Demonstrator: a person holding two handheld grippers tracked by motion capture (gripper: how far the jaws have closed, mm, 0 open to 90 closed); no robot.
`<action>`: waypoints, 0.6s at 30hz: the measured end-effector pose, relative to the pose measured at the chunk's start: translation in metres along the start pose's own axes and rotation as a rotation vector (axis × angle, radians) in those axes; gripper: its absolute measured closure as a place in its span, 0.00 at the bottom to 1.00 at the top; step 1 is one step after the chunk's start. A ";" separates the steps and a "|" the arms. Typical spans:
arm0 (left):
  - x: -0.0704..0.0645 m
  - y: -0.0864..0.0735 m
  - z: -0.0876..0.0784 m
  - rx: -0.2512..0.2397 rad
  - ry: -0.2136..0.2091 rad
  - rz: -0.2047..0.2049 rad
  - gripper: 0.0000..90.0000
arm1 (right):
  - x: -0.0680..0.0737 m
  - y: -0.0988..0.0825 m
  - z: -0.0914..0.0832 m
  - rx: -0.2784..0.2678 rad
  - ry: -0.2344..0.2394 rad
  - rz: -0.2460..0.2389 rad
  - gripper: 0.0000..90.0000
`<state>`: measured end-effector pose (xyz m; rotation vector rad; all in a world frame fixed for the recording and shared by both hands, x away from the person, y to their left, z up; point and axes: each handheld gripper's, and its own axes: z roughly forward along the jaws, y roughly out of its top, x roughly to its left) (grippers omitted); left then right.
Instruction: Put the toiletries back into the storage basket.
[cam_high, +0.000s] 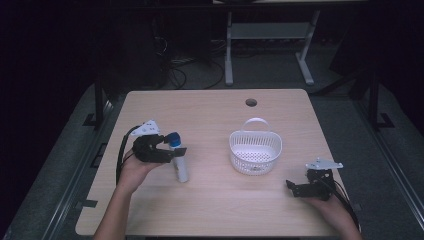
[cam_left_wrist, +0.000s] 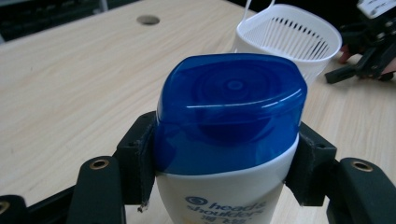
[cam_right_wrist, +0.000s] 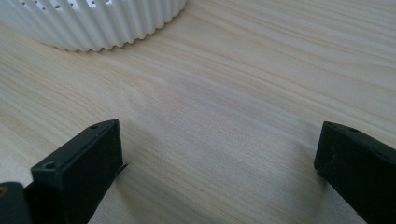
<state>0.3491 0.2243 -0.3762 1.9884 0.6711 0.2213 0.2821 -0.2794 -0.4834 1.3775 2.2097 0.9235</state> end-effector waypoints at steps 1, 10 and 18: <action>0.000 0.000 0.000 -0.008 -0.003 0.002 0.41 | 0.000 0.000 0.000 0.000 0.000 0.000 0.01; -0.002 0.002 0.000 -0.041 -0.013 0.011 0.40 | 0.000 0.000 0.000 0.000 0.000 0.000 0.01; -0.007 0.012 0.003 -0.052 -0.026 0.034 0.40 | 0.000 0.000 0.000 0.000 0.001 0.000 0.01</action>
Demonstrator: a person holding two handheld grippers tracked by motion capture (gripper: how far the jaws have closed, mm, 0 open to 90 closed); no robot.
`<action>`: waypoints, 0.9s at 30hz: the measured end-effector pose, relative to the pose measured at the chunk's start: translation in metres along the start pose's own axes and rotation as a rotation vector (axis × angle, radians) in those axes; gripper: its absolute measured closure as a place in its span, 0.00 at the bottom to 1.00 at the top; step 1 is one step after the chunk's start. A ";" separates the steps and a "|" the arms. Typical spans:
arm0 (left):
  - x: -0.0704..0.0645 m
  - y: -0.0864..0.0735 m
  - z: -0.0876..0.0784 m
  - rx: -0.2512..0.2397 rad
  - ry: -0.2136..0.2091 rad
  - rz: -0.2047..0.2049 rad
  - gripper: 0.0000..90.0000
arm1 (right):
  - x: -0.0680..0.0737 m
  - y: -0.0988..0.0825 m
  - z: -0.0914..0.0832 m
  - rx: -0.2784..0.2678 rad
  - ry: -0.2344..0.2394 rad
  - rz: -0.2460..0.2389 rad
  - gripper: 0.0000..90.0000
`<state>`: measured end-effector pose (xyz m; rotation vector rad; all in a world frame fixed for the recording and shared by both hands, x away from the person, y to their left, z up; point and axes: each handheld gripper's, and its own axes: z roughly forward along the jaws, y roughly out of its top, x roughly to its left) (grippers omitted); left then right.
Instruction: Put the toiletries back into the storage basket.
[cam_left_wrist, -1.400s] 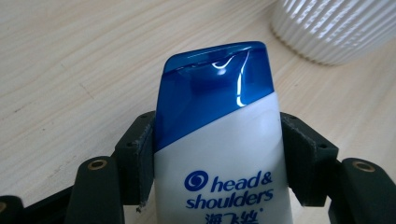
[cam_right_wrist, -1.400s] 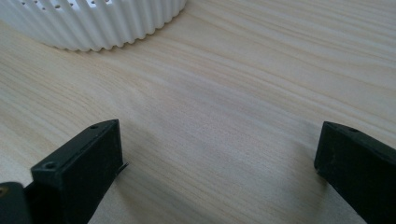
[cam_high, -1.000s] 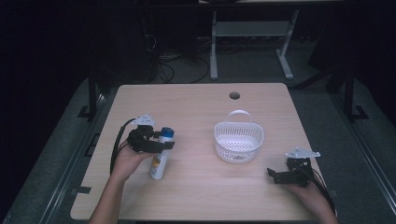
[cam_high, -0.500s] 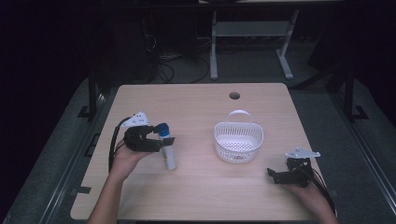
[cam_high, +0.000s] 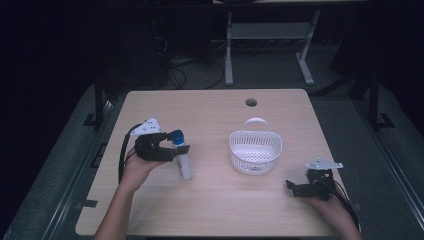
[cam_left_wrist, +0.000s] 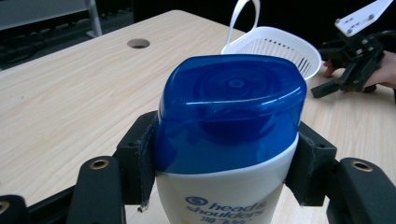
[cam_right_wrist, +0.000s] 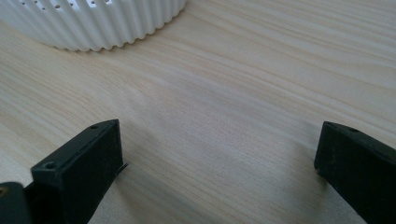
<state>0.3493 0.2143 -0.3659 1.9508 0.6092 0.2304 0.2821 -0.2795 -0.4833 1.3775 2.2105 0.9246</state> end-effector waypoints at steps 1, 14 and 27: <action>-0.001 0.002 0.001 -0.001 -0.002 0.003 0.40 | 0.000 0.000 0.000 0.000 0.000 0.000 0.01; -0.005 0.030 0.003 -0.027 -0.020 0.037 0.40 | 0.000 0.000 0.000 0.000 -0.001 0.000 0.01; -0.007 0.056 0.007 -0.049 -0.043 0.056 0.40 | 0.000 0.000 0.000 -0.001 0.000 -0.002 0.01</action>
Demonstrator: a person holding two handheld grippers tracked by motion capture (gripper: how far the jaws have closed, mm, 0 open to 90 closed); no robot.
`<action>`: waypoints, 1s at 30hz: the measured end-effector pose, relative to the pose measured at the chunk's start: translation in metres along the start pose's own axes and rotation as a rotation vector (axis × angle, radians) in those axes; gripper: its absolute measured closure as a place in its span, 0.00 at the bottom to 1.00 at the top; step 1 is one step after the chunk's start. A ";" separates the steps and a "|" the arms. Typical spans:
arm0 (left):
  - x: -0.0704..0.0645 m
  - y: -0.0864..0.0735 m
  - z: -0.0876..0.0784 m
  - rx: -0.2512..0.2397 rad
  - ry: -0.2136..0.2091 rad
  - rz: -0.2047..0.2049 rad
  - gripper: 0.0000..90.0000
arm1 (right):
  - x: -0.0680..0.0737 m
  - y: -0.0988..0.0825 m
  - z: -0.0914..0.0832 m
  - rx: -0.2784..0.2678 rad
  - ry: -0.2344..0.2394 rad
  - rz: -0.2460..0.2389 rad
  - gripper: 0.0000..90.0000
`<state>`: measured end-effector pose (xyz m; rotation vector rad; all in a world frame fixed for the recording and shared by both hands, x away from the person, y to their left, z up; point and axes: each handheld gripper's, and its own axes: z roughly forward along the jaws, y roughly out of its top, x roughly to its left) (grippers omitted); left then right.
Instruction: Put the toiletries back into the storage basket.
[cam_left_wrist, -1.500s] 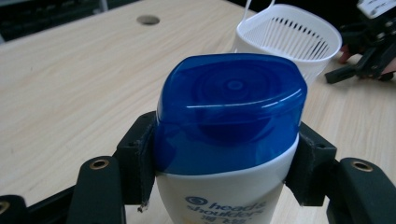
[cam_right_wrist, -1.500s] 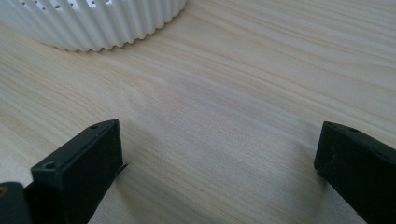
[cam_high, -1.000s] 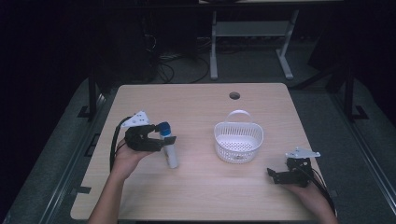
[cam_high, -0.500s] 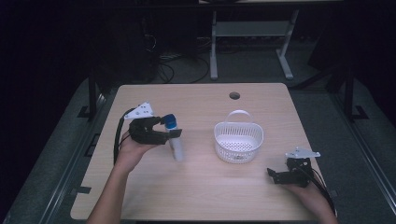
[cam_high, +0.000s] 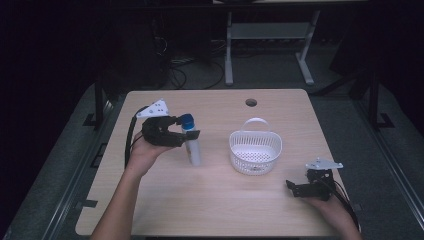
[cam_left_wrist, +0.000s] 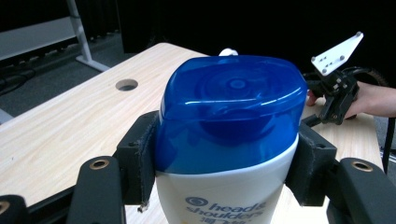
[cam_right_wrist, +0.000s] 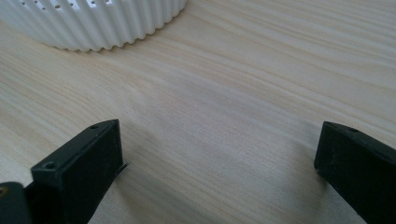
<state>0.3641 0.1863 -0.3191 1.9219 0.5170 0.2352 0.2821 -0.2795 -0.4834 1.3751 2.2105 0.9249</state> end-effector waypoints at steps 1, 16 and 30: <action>0.000 0.002 0.001 -0.003 0.001 0.002 0.40 | 0.000 0.000 0.000 0.000 0.000 0.001 0.01; -0.003 0.037 0.015 -0.025 -0.031 0.034 0.40 | 0.000 0.000 0.000 0.001 0.001 0.003 0.01; -0.012 0.067 0.032 -0.045 -0.060 0.074 0.41 | 0.000 0.000 0.000 0.001 0.001 0.002 0.01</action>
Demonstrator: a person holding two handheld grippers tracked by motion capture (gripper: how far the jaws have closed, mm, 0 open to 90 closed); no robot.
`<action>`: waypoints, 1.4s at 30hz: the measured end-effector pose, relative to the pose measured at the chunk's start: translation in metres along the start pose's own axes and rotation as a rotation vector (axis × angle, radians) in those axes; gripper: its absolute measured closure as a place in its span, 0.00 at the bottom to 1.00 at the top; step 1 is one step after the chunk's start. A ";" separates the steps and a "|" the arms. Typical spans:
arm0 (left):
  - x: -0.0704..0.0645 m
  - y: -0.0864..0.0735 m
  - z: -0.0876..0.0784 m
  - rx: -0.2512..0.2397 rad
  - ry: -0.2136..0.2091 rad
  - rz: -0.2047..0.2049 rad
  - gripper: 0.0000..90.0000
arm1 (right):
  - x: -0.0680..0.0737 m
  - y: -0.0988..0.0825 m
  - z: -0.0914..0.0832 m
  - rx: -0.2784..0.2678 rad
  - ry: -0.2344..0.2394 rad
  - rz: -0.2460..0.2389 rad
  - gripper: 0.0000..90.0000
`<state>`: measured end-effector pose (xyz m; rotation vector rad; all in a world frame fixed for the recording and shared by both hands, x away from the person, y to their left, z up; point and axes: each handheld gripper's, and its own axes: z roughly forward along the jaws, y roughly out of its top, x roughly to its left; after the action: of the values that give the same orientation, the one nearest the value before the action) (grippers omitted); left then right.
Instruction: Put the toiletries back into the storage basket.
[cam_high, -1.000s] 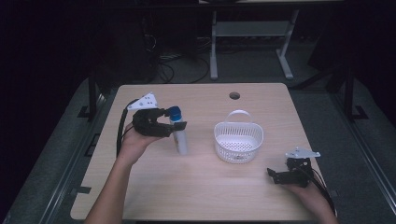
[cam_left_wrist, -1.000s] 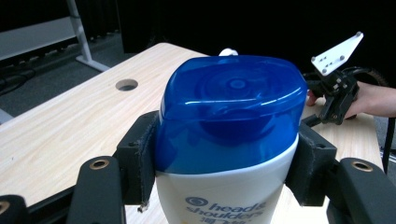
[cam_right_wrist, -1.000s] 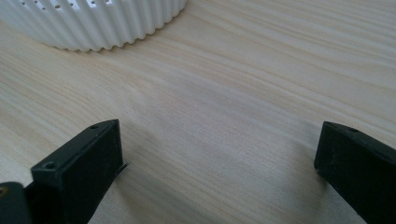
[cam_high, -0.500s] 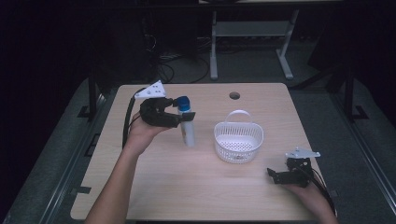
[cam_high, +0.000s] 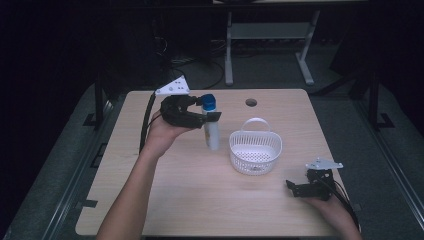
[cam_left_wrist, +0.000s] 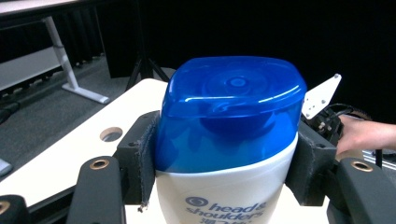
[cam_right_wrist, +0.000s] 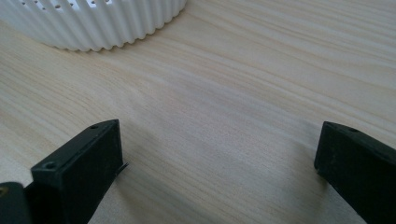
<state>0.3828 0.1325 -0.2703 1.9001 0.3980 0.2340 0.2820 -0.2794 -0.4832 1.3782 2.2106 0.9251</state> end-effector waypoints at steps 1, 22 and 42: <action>0.000 0.001 0.001 -0.003 -0.002 0.000 0.41 | 0.000 0.000 0.000 0.000 0.000 0.000 0.01; -0.014 0.018 0.046 -0.012 -0.049 0.042 0.40 | 0.000 0.000 0.000 0.001 -0.001 0.000 0.01; -0.019 -0.006 0.085 0.000 -0.069 0.063 0.40 | 0.000 0.000 0.000 0.000 0.002 -0.003 0.01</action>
<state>0.3942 0.0538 -0.3055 1.9166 0.2926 0.2096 0.2819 -0.2793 -0.4833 1.3742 2.2135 0.9267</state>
